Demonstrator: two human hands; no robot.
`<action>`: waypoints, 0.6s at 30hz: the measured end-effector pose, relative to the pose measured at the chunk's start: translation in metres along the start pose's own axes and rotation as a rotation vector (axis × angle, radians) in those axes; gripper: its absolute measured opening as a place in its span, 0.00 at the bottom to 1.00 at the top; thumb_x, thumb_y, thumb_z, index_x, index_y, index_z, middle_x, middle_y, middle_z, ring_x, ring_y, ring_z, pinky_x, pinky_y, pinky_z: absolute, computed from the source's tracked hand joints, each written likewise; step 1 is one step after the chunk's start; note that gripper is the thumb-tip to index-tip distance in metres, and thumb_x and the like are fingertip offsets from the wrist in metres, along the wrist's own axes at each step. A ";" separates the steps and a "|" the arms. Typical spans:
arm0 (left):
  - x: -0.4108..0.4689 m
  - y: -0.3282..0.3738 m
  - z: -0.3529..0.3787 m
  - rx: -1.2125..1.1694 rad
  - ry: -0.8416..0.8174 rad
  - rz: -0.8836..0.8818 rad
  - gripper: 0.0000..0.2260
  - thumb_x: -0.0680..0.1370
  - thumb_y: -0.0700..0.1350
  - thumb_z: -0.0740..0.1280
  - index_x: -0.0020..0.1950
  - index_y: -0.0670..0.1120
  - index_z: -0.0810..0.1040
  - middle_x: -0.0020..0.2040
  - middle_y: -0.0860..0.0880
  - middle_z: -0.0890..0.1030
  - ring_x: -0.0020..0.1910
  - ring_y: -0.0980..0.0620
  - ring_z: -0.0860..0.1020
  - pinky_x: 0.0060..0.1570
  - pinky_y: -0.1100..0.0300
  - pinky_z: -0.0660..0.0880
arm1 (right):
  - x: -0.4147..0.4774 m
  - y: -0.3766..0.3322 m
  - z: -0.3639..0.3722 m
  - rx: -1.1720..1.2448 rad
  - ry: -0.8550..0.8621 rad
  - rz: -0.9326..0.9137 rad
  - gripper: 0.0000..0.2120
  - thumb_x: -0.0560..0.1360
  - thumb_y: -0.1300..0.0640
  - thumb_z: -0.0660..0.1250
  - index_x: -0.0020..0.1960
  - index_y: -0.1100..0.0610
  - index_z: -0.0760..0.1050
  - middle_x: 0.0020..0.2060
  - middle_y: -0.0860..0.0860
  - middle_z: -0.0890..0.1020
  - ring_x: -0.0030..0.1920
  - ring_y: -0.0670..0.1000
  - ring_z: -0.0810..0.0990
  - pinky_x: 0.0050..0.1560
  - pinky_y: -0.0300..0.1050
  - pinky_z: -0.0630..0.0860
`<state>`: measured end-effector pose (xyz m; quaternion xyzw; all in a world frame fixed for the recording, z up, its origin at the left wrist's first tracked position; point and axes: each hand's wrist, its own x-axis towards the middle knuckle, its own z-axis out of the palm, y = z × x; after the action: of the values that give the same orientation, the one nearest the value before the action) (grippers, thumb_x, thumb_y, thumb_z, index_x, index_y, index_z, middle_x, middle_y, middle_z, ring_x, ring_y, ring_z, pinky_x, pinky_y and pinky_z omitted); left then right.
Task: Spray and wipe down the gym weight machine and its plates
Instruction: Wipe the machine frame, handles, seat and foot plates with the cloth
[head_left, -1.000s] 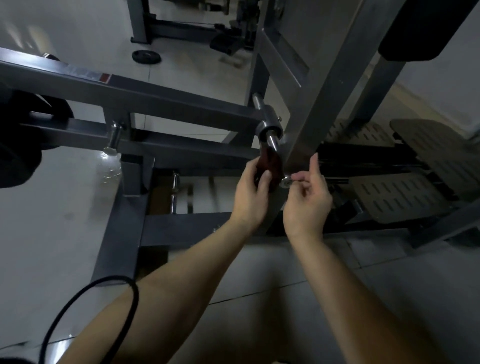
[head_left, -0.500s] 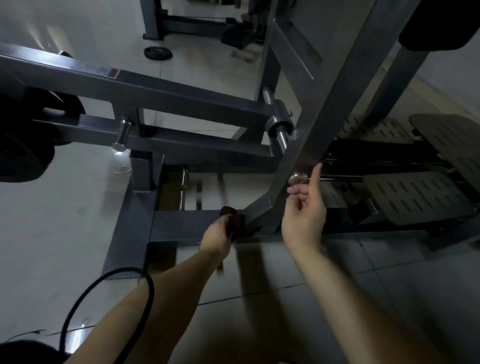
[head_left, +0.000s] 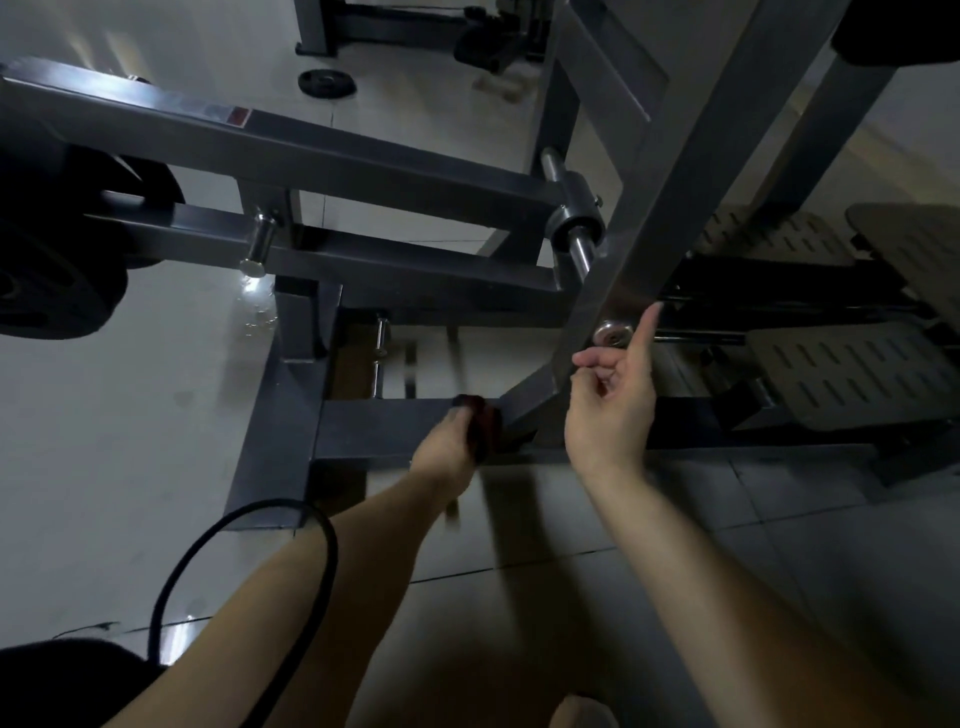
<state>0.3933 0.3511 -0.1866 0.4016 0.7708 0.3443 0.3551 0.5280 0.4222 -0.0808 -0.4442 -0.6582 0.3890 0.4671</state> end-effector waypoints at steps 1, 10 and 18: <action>-0.006 -0.004 -0.003 0.027 -0.014 0.025 0.14 0.86 0.42 0.59 0.71 0.41 0.72 0.63 0.38 0.77 0.52 0.47 0.78 0.52 0.60 0.74 | 0.000 0.000 0.000 0.004 0.005 -0.001 0.43 0.79 0.69 0.64 0.83 0.48 0.45 0.46 0.48 0.80 0.47 0.46 0.80 0.66 0.50 0.77; -0.007 0.027 -0.056 0.045 0.004 0.074 0.05 0.83 0.44 0.65 0.58 0.50 0.72 0.53 0.46 0.81 0.52 0.47 0.82 0.55 0.44 0.80 | -0.045 -0.013 0.029 0.026 0.047 0.267 0.21 0.79 0.66 0.67 0.69 0.52 0.70 0.57 0.48 0.77 0.54 0.43 0.79 0.54 0.37 0.76; -0.046 0.097 -0.147 0.248 0.045 0.240 0.04 0.80 0.45 0.67 0.53 0.46 0.78 0.47 0.45 0.83 0.45 0.45 0.83 0.45 0.51 0.79 | -0.030 -0.077 0.055 0.559 -0.386 0.828 0.20 0.81 0.40 0.64 0.64 0.53 0.75 0.59 0.59 0.81 0.59 0.60 0.81 0.50 0.58 0.82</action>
<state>0.3283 0.3181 -0.0200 0.5237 0.7615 0.2954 0.2420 0.4629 0.3653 -0.0318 -0.4458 -0.3732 0.7756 0.2458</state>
